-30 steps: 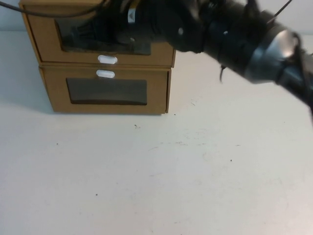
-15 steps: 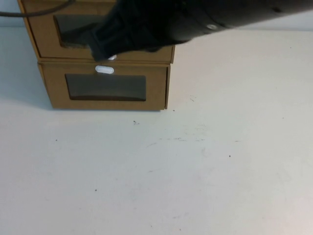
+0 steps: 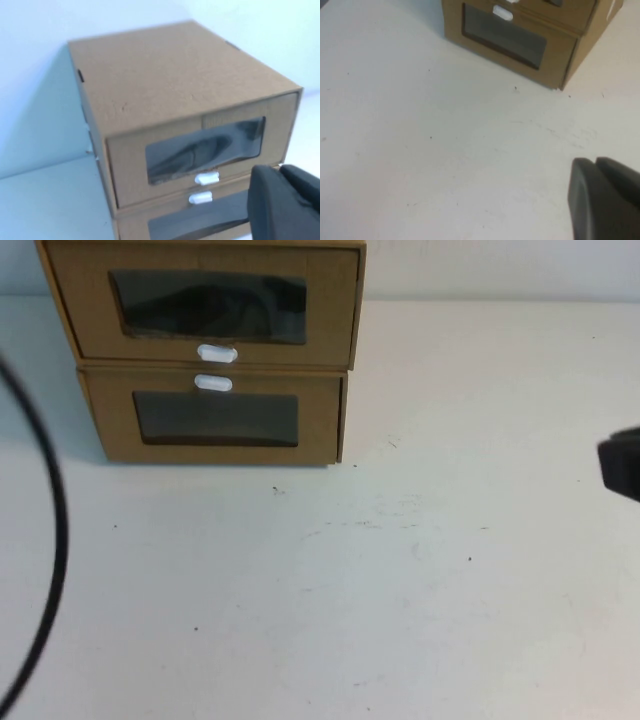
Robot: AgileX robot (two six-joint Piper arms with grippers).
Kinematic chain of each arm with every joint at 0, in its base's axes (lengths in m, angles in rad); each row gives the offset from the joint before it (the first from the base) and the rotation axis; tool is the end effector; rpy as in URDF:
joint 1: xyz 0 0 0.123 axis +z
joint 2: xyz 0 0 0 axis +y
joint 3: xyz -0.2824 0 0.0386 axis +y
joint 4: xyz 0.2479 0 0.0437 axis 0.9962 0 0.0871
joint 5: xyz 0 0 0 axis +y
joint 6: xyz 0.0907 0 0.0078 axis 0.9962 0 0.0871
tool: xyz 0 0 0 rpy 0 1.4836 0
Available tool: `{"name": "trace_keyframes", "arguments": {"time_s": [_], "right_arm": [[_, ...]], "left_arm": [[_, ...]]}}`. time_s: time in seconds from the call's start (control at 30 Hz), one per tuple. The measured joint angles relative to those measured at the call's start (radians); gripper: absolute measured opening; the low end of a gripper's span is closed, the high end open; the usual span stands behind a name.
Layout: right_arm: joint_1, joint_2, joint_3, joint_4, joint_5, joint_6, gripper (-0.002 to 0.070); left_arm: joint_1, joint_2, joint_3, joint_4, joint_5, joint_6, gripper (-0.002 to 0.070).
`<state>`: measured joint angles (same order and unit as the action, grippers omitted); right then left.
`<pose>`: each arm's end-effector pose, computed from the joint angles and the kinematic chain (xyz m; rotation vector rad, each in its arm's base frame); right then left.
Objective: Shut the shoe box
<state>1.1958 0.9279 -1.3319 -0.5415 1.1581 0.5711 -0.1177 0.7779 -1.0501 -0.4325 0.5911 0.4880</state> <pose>0.0906 0.1128 0.4639 -0.6273 2.0261 0.3809 0.1364 -0.0376 0.4408 0.3794 1.7164 -0.2041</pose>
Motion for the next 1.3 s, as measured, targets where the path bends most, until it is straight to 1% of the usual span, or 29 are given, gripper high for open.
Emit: {"name": "trace_keyframes", "arguments": {"time_s": [0.1,0.2,0.3,0.43,0.67,0.8,0.9,0.97,1.3], "right_arm": [[0.001,-0.101,0.119,0.0,-0.035,0.048,-0.0011],[0.002,-0.181,0.213,0.004,-0.062,0.08,-0.0011],[0.002,-0.23,0.274,0.012,-0.076,0.103,-0.0011],[0.002,-0.245,0.328,0.024,-0.085,0.113,-0.0011],[0.003,-0.246,0.409,0.043,-0.147,0.136,-0.0011],[0.003,-0.246,0.446,0.043,-0.206,0.161,-0.0011],[0.003,-0.246,0.461,0.043,-0.23,0.165,-0.0011],[0.003,-0.246,0.461,0.043,-0.235,0.167,-0.0011],[0.003,-0.246,0.461,0.06,-0.279,0.169,-0.0011]], "left_arm": [[0.0,-0.215,0.213,-0.011,-0.078,0.012,-0.0005],[0.0,-0.431,0.376,-0.013,-0.124,0.015,-0.0005],[0.0,-0.581,0.498,-0.013,-0.135,0.015,-0.0005],[0.0,-0.704,0.623,-0.013,-0.169,0.015,-0.0005],[0.0,-0.735,0.83,-0.066,-0.225,-0.011,-0.0005],[0.0,-0.735,0.965,-0.075,-0.339,-0.013,-0.0005],[0.0,-0.735,1.04,-0.078,-0.435,-0.013,-0.0005],[0.0,-0.735,1.067,-0.08,-0.465,-0.013,-0.0005],[-0.001,-0.735,1.076,-0.08,-0.399,-0.013,-0.0005]]}}
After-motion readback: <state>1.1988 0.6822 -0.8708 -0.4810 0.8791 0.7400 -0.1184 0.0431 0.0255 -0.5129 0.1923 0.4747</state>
